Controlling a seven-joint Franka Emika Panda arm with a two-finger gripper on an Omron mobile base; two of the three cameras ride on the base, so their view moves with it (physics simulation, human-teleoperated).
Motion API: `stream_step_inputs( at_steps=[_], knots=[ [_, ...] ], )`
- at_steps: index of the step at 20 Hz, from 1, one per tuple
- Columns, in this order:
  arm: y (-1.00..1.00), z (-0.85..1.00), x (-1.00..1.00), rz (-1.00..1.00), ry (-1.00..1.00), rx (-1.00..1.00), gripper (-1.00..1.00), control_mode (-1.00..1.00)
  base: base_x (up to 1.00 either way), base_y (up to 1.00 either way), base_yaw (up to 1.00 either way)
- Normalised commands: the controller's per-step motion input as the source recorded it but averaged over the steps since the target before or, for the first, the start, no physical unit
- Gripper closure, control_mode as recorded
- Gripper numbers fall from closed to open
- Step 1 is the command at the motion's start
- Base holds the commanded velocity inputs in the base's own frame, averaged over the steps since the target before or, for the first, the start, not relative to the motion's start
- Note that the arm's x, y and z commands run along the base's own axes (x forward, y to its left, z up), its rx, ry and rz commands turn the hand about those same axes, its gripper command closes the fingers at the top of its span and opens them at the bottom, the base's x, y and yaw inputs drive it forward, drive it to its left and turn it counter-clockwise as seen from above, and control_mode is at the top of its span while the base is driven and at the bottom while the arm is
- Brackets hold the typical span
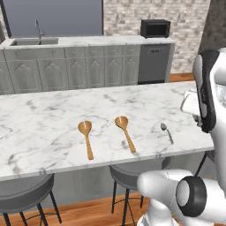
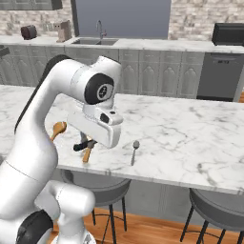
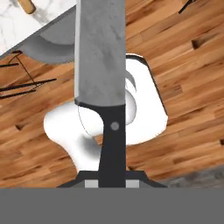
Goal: Pick up the metallic utensils from the counter and place them in the open drawer. Make sure not to pick up any wooden utensils.
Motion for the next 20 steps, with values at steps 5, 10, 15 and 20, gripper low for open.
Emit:
stream_step_inputs(
  at_steps=[5, 10, 15, 20],
  knots=[
    [0.06, -0.31, -0.7, 0.12, -0.46, -0.12, 1.0, -1.0, 0.0, 0.0, 0.0],
    [0.07, -0.01, 0.02, 0.13, -0.01, -0.29, 1.0, -1.0, 0.0, 0.0, 0.0],
    [0.31, 0.08, 0.28, 0.04, 0.32, -0.16, 1.0, -1.0, 0.0, 0.0, 0.0],
    [0.02, 0.0, 0.0, 0.0, 0.0, 0.0, 1.0, -1.0, 0.0, 0.0, 0.0]
  ],
)
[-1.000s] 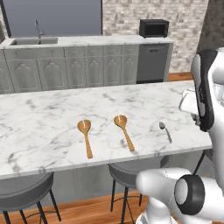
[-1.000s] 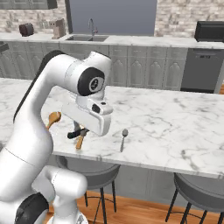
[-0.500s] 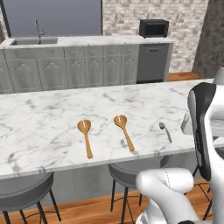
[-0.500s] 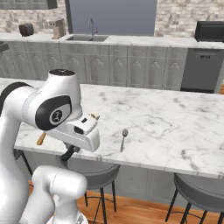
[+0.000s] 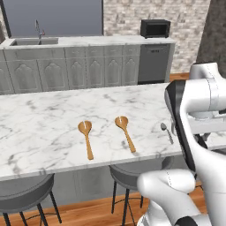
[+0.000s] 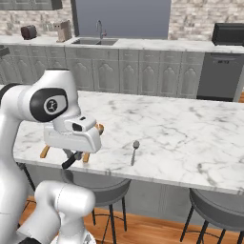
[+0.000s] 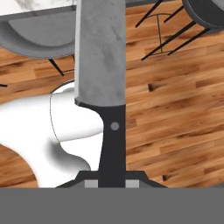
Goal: Pick up the metallic utensils from the counter and place them in the open drawer. Make sure not to pick up any wooden utensils.
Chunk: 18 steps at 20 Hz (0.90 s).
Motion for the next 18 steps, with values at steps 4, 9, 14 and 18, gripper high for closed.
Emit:
stream_step_inputs(
  at_steps=[4, 9, 14, 18],
  knots=[
    [0.0, 0.0, 0.0, 0.0, 0.0, 0.0, 1.0, -1.0, 0.0, 0.0, 0.0],
    [0.04, -0.03, 0.0, 0.0, 0.01, 0.0, 1.0, -1.0, 0.0, 0.0, 0.0],
    [0.09, -0.04, -0.01, 0.0, 0.01, 0.0, 1.0, 1.0, -0.2, 0.62, 0.01],
    [0.0, 0.0, 0.0, 0.0, 0.0, 0.0, 1.0, 1.0, -0.48, 0.99, 0.12]
  ],
)
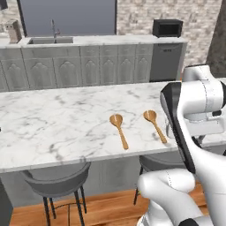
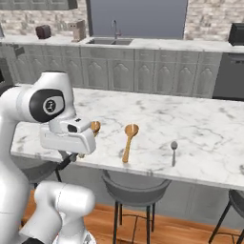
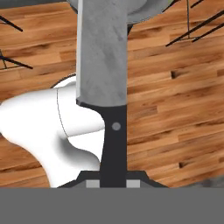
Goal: Pick up the metallic utensils from the counter and place them in the open drawer. Make sure not to pick up any wooden utensils.
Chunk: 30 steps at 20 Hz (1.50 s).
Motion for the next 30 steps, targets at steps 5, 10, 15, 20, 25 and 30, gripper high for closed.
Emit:
stream_step_inputs(
  at_steps=[5, 10, 15, 20, 25, 30],
  knots=[
    [0.0, 0.0, 0.0, 0.0, 0.0, 0.0, 1.0, 1.0, -0.26, 1.0, 0.17],
    [0.0, 0.0, 0.0, 0.0, 0.0, 0.0, 1.0, 1.0, -0.29, 1.0, 0.17],
    [0.0, 0.0, 0.0, 0.0, 0.0, 0.0, 1.0, 1.0, -0.29, 1.0, 0.21],
    [0.0, 0.0, 0.0, 0.0, 0.0, 0.0, 1.0, 1.0, -0.36, 1.0, 0.17],
    [0.0, 0.0, 0.0, 0.0, 0.0, 0.0, 1.0, 1.0, -0.05, 1.0, 0.08],
    [0.0, 0.0, 0.0, 0.0, 0.0, 0.0, 1.0, 1.0, 0.02, 1.0, 0.02]
  ],
)
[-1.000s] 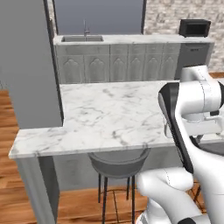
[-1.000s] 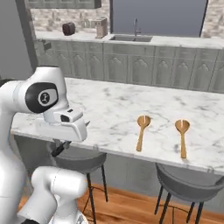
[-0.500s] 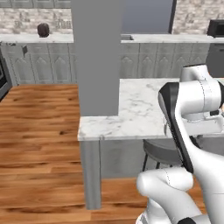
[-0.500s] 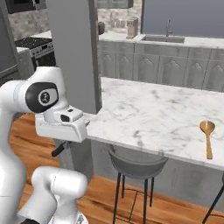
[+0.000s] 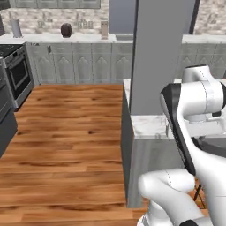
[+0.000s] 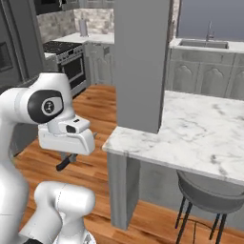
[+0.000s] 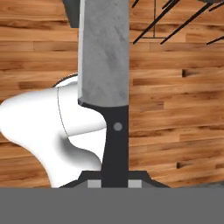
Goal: Pick up the metallic utensils from the counter and place them in the open drawer. Make sure not to pick up any wooden utensils.
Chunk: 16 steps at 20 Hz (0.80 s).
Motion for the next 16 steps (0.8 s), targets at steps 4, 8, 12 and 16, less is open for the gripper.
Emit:
stream_step_inputs(
  at_steps=[4, 8, 12, 16],
  knots=[
    [0.0, 0.0, 0.0, 0.0, 0.0, 0.0, 1.0, 1.0, 0.14, 1.0, 0.0],
    [0.0, 0.0, 0.0, 0.0, 0.0, 0.0, 1.0, 1.0, 0.16, 1.0, 0.0],
    [0.0, 0.0, 0.0, 0.0, 0.0, 0.0, 1.0, 1.0, 0.45, 1.0, -0.05],
    [0.0, 0.0, 0.0, 0.0, 0.0, 0.0, 1.0, 1.0, 0.6, 1.0, -0.14]
  ],
)
